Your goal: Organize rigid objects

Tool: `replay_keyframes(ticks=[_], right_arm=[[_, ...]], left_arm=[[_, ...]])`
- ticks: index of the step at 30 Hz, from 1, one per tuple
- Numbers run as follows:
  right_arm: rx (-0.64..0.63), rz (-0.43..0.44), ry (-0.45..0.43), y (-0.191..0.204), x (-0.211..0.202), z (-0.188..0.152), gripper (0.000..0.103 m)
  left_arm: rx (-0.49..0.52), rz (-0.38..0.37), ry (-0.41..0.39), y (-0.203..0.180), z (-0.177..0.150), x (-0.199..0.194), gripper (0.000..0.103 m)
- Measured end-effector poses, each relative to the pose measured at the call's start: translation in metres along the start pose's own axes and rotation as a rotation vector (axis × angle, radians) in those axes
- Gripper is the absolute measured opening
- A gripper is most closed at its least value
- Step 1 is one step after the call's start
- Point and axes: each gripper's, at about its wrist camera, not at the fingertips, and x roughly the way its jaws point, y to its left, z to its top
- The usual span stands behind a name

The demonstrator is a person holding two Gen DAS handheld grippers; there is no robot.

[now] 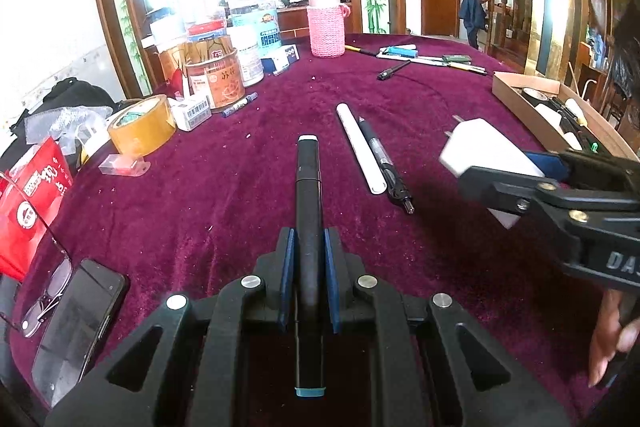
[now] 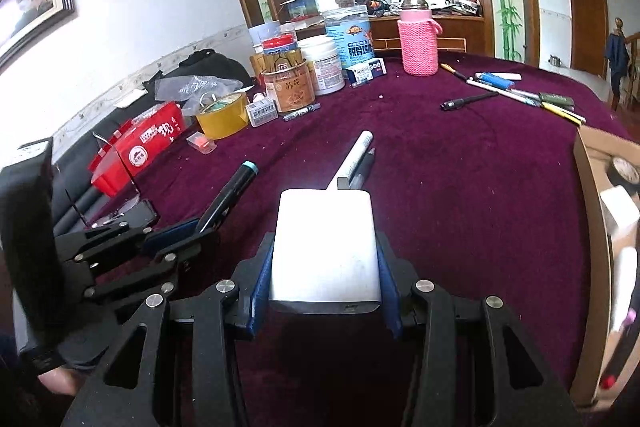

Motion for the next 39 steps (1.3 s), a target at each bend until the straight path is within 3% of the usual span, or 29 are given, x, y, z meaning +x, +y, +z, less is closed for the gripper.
replay_keyframes(ticks=[16,39], right_arm=[[0.06,-0.05,-0.025,-0.007,-0.022,-0.015,0.041],[0.091,-0.035,-0.041,-0.014,-0.029,-0.02,0.041]], left_arm=[[-0.003,0.003,-0.015,-0.001,0.0,-0.004,0.012],[0.009,0.034,-0.016,-0.002,0.001,-0.004,0.012]])
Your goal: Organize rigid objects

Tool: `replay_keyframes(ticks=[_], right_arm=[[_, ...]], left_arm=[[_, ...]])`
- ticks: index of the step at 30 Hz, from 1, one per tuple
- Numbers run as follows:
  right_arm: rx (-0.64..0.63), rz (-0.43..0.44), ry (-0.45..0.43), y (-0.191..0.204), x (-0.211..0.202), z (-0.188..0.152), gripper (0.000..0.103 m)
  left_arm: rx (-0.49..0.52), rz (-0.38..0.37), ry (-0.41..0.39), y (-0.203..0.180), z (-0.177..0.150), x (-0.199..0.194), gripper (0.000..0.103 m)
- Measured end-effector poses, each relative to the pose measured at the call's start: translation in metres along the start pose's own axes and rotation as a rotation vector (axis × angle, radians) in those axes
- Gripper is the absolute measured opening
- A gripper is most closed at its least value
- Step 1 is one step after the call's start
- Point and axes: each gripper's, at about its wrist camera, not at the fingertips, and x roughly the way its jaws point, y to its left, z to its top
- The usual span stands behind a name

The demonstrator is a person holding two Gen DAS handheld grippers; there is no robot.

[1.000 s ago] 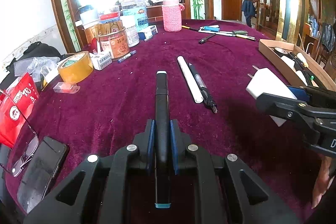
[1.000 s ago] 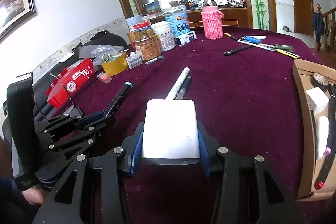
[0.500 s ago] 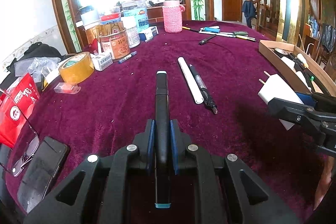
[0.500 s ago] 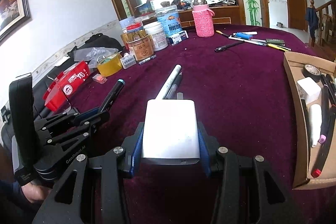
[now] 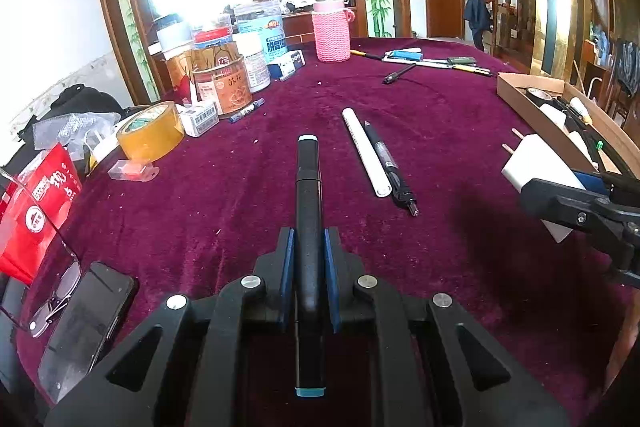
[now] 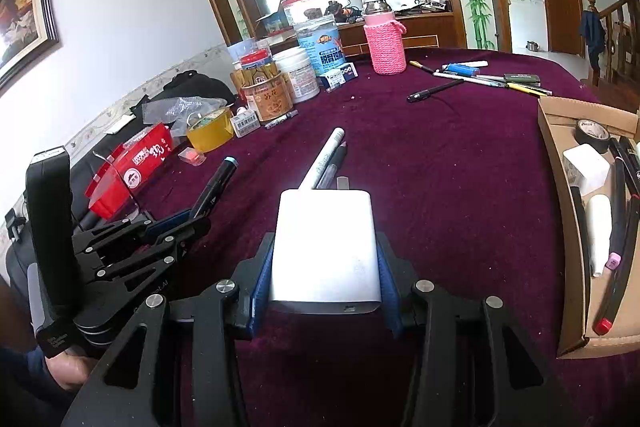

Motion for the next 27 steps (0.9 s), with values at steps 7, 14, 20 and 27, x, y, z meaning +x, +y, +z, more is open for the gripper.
replay_keyframes(ticks=[7,14,20,27], right_arm=[[0.005,0.004,-0.001,-0.001,-0.002,-0.001,0.041],[0.009,0.01,-0.005,-0.002,-0.004,-0.001,0.041],[0.019,0.014,-0.017,-0.006,-0.009,-0.002,0.041],[0.036,0.017,-0.036,-0.013,-0.018,-0.003,0.041]], left_arm=[[0.001,0.002,0.0,0.0,0.0,0.0,0.012],[0.0,0.007,0.0,0.0,0.0,0.0,0.012],[0.012,0.028,-0.003,0.003,0.0,-0.001,0.012],[0.033,0.056,-0.003,0.001,0.0,0.001,0.012]])
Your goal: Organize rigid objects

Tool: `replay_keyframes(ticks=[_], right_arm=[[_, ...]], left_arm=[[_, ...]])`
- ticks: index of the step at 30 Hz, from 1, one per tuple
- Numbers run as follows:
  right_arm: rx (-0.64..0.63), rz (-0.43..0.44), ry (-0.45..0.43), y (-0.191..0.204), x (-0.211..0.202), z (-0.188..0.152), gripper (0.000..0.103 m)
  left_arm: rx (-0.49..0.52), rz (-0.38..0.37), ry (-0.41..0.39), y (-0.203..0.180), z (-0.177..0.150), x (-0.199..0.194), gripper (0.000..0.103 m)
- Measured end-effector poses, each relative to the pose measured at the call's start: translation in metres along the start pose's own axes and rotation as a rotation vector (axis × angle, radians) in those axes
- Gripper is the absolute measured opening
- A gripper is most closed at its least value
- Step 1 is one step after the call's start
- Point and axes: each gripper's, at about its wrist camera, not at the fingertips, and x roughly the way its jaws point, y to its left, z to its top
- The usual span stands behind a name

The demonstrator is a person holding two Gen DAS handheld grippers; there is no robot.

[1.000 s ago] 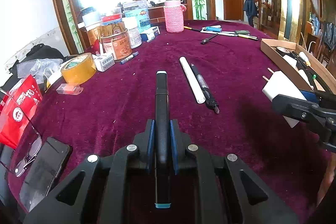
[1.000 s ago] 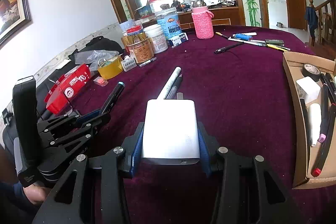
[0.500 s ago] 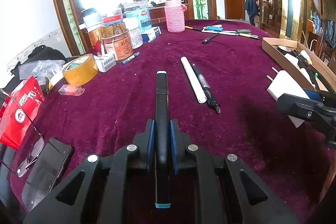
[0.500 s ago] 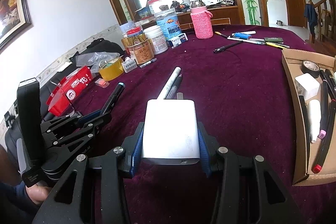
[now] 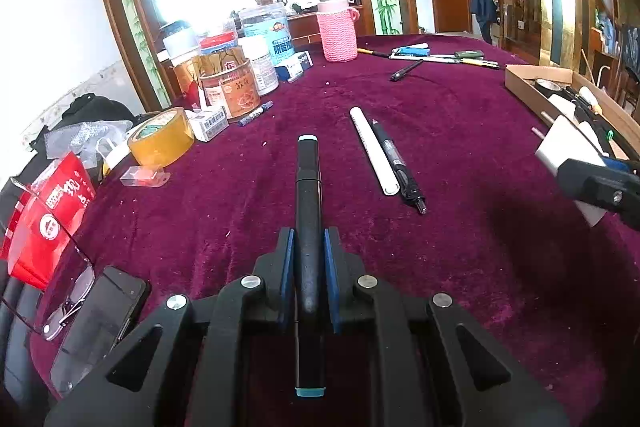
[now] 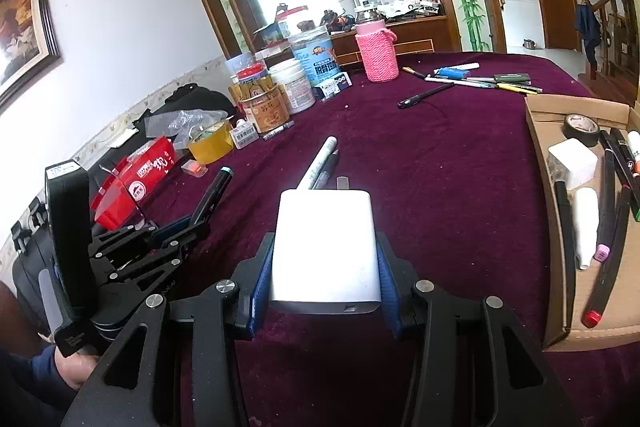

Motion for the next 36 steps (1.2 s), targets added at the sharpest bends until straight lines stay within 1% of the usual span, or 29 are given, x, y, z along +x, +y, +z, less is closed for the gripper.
replay_keyframes(ticks=[10,12,15,19,23,26,30,33,36], right_arm=[[0.042,-0.009,-0.038,-0.018,-0.022,-0.003,0.041],[0.051,-0.015,-0.048,-0.022,-0.026,-0.004,0.041],[0.071,-0.02,-0.061,-0.03,-0.035,-0.005,0.041],[0.095,-0.035,-0.081,-0.04,-0.045,-0.006,0.041],[0.127,-0.05,-0.102,-0.053,-0.057,-0.006,0.041],[0.148,-0.069,-0.122,-0.065,-0.068,-0.006,0.041],[0.185,-0.107,-0.159,-0.085,-0.088,-0.003,0.041],[0.22,-0.141,-0.191,-0.104,-0.106,0.0,0.041],[0.246,-0.175,-0.217,-0.121,-0.122,0.001,0.041]], left_arm=[[0.045,0.043,-0.005,-0.008,0.0,0.001,0.012],[0.043,0.042,-0.01,-0.008,0.0,0.0,0.012],[0.017,0.005,0.002,-0.004,0.0,0.001,0.012],[-0.037,-0.066,0.033,0.006,0.001,0.003,0.012],[-0.065,-0.105,0.063,0.008,0.002,0.005,0.012],[-0.051,-0.113,0.051,0.002,0.005,-0.003,0.012],[-0.026,-0.155,0.021,-0.01,0.02,-0.02,0.012],[-0.008,-0.211,0.001,-0.024,0.037,-0.03,0.012],[0.012,-0.289,-0.004,-0.042,0.054,-0.038,0.012]])
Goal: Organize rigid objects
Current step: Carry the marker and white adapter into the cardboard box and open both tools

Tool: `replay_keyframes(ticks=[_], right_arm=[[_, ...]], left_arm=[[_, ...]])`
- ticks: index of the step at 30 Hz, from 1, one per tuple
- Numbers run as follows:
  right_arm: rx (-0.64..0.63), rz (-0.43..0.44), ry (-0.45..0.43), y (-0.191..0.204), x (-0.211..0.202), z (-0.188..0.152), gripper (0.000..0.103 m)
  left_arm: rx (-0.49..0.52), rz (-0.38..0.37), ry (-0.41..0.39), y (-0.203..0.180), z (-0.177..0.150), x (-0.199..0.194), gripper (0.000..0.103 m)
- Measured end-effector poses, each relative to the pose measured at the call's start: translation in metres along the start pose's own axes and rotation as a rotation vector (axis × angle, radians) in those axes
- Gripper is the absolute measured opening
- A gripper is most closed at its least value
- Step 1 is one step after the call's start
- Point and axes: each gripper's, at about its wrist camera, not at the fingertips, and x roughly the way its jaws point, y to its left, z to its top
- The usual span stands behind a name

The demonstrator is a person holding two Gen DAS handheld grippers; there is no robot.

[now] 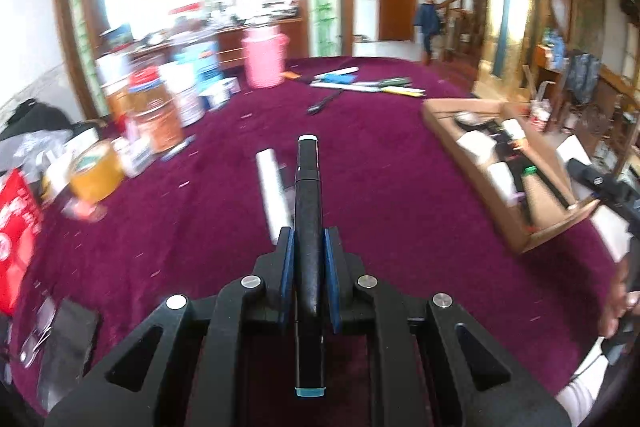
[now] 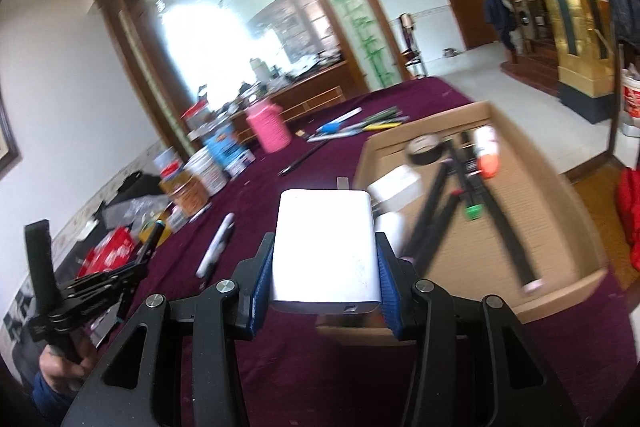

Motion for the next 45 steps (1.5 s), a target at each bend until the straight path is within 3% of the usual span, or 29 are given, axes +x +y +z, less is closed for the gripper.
replay_keyframes(ticks=[8,18,26,45], right_arm=[[0.066,-0.109,-0.003,-0.043,-0.015,0.019,0.041],[0.107,-0.184,0.06,-0.077,-0.008,0.035,0.041],[0.129,-0.2,0.119,-0.096,0.006,0.043,0.041],[0.136,-0.256,0.253,-0.115,0.038,0.053,0.041]], left_arm=[[0.065,-0.252,0.061,-0.08,0.038,0.011,0.012],[0.126,-0.446,0.212,-0.187,0.06,0.047,0.012],[0.097,-0.46,0.315,-0.223,0.051,0.085,0.012],[0.079,-0.398,0.348,-0.256,0.053,0.132,0.012]])
